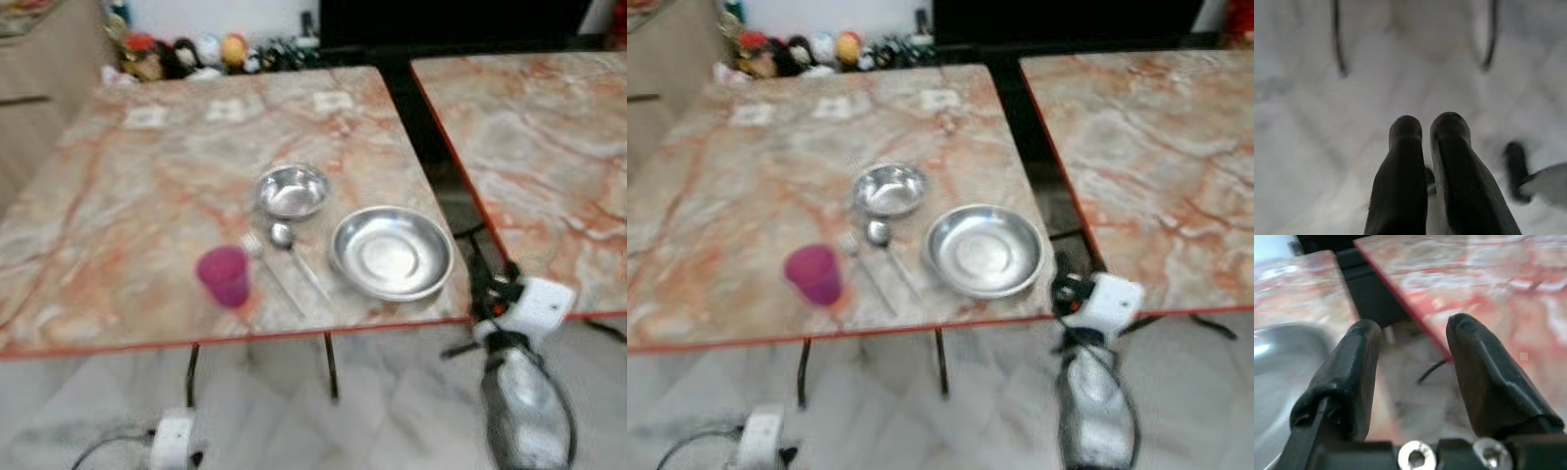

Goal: Setting the table

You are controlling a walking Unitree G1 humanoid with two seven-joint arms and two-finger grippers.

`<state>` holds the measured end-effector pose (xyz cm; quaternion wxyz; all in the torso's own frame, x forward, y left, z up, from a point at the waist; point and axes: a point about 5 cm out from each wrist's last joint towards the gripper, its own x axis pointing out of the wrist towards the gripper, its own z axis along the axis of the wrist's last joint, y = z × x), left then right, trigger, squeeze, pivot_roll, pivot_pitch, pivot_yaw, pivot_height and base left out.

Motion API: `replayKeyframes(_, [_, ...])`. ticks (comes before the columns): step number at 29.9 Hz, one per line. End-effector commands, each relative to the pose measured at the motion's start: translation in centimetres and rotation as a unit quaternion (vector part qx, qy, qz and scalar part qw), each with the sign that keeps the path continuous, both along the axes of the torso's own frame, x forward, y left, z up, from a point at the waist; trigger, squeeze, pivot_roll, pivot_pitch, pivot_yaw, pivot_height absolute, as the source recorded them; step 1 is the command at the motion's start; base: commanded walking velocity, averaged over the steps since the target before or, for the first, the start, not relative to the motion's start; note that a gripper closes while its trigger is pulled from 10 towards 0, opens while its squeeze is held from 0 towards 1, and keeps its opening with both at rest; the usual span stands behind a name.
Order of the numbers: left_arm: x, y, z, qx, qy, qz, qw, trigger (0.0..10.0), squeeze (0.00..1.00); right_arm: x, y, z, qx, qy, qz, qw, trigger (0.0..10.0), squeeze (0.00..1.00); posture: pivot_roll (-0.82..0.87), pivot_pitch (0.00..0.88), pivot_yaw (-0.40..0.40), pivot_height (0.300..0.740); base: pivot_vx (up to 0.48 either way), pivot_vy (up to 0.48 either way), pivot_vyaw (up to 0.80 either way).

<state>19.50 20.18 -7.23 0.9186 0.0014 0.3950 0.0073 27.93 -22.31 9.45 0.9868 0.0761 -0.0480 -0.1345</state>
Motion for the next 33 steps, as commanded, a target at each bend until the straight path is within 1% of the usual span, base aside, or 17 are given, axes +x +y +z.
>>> replayKeyframes(1, [-1.7, 1.7, -0.6, 0.02, 0.027, 0.013, 0.999, 10.0, 0.0, 0.6, 1.6, 0.6, 0.009, -0.014, 0.023, 1.0, 10.0, 0.0, -0.13, 0.065, 0.017, 0.74, 0.0, 0.0, 0.0])
replayKeyframes(7, [-1.9, 1.7, -0.6, 0.02, 0.028, 0.012, 0.999, 10.0, 0.0, -0.1, 1.7, 0.8, 0.023, -0.018, 0.022, 0.999, 10.0, 0.0, -0.13, 0.06, 0.014, 0.74, 0.0, 0.0, 0.0])
replayKeyframes(10, [-2.0, 1.7, -0.7, 0.021, 0.03, 0.011, 0.999, 10.0, 0.0, -0.9, 1.6, 1.1, 0.033, -0.017, 0.019, 0.999, 10.0, 0.0, -0.13, 0.057, 0.013, 0.74, 0.0, 0.0, 0.0])
replayKeyframes(13, [-2.1, 1.8, -0.7, 0.022, 0.03, 0.011, 0.999, 10.0, 0.0, -2.2, 1.4, 1.5, 0.043, -0.017, 0.015, 0.999, 10.0, 0.0, -0.13, 0.055, 0.01, 0.74, 0.0, 0.0, 0.0])
replayKeyframes(14, [-2.1, 1.9, -0.7, 0.023, 0.03, 0.011, 0.999, 10.0, 0.0, -2.9, 1.3, 1.7, 0.06, -0.016, 0.011, 0.998, 10.0, 0.0, -0.13, 0.053, 0.011, 0.74, 0.0, 0.0, 0.0])
replayKeyframes(16, [-2.2, 1.9, -0.7, 0.023, 0.031, 0.011, 0.999, 10.0, 0.0, -3.2, 1.3, 1.9, 0.078, -0.014, 0.016, 0.997, 10.0, 0.0, -0.13, 0.051, 0.014, 0.74, 0.0, 0.0, 0.0])
replayKeyframes(17, [-2.2, 2.0, -0.7, 0.024, 0.031, 0.01, 0.999, 10.0, 0.0, -3.4, 1.5, 1.9, 0.093, -0.004, 0.03, 0.995, 10.0, 0.0, -0.14, 0.049, 0.016, 0.74, 0.0, 0.0, 0.0])
replayKeyframes(18, [-2.2, 2.0, -0.7, 0.024, 0.031, 0.009, 0.999, 10.0, 0.0, -3.4, 1.5, 1.9, 0.098, -0.001, 0.035, 0.995, 10.0, 0.0, -0.14, 0.049, 0.016, 0.74, 0.0, 0.0, 0.0])
replayKeyframes(20, [-2.2, 2.0, -0.7, 0.025, 0.032, 0.008, 0.999, 10.0, 0.0, -3.3, 1.5, 1.8, 0.121, 0.023, 0.046, 0.991, 10.0, 0.0, -0.14, 0.047, 0.017, 0.74, 0.0, 0.0, 0.0])
replayKeyframes(22, [-2.2, 2.0, -0.7, 0.025, 0.032, 0.007, 0.999, 10.0, 0.0, -3.1, 1.3, 2.0, 0.128, 0.018, 0.042, 0.991, 10.0, 0.0, -0.14, 0.042, 0.017, 0.74, 0.0, 0.0, 0.0])
replayKeyframes(24, [-2.2, 2.0, -0.7, 0.026, 0.032, 0.006, 0.999, 10.0, 0.0, -2.7, 1.4, 1.9, 0.153, 0.027, 0.049, 0.987, 10.0, 0.0, -0.14, 0.04, 0.018, 0.74, 0.0, 0.0, 0.0])
replayKeyframes(25, [-2.2, 2.0, -0.7, 0.026, 0.032, 0.006, 0.999, 10.0, 0.0, -2.7, 1.4, 1.9, 0.153, 0.027, 0.049, 0.987, 10.0, 0.0, -0.14, 0.04, 0.018, 0.74, 0.0, 0.0, 0.0])
replayKeyframes(27, [-2.1, 2.0, -0.7, 0.025, 0.03, 0.006, 0.999, 10.0, 0.0, -1.9, 1.6, 1.6, 0.147, 0.047, 0.065, 0.986, 10.0, 0.0, -0.13, 0.037, 0.016, 0.74, 0.0, 0.0, 0.0])
replayKeyframes(28, [-2.1, 2.0, -0.7, 0.025, 0.03, 0.006, 0.999, 10.0, 0.0, -1.5, 1.6, 1.4, 0.152, 0.059, 0.071, 0.984, 10.0, 0.0, -0.13, 0.034, 0.017, 0.74, 0.0, 0.0, 0.0])
replayKeyframes(29, [-2.1, 2.0, -0.7, 0.025, 0.03, 0.006, 0.999, 10.0, 0.0, -1.5, 1.6, 1.4, 0.152, 0.059, 0.071, 0.984, 10.0, 0.0, -0.13, 0.034, 0.017, 0.74, 0.0, 0.0, 0.0])
replayKeyframes(30, [-2.1, 2.0, -0.7, 0.024, 0.03, 0.006, 0.999, 10.0, 0.0, -1.2, 1.7, 1.2, 0.16, 0.071, 0.075, 0.982, 10.0, 0.0, -0.13, 0.034, 0.017, 0.74, 0.0, 0.0, 0.0])
replayKeyframes(33, [-2.1, 2.0, -0.7, 0.024, 0.03, 0.007, 0.999, 10.0, 0.0, -0.9, 1.8, 0.7, 0.16, 0.089, 0.079, 0.98, 10.0, 0.0, -0.12, 0.031, 0.017, 0.74, 0.0, 0.0, 0.0])
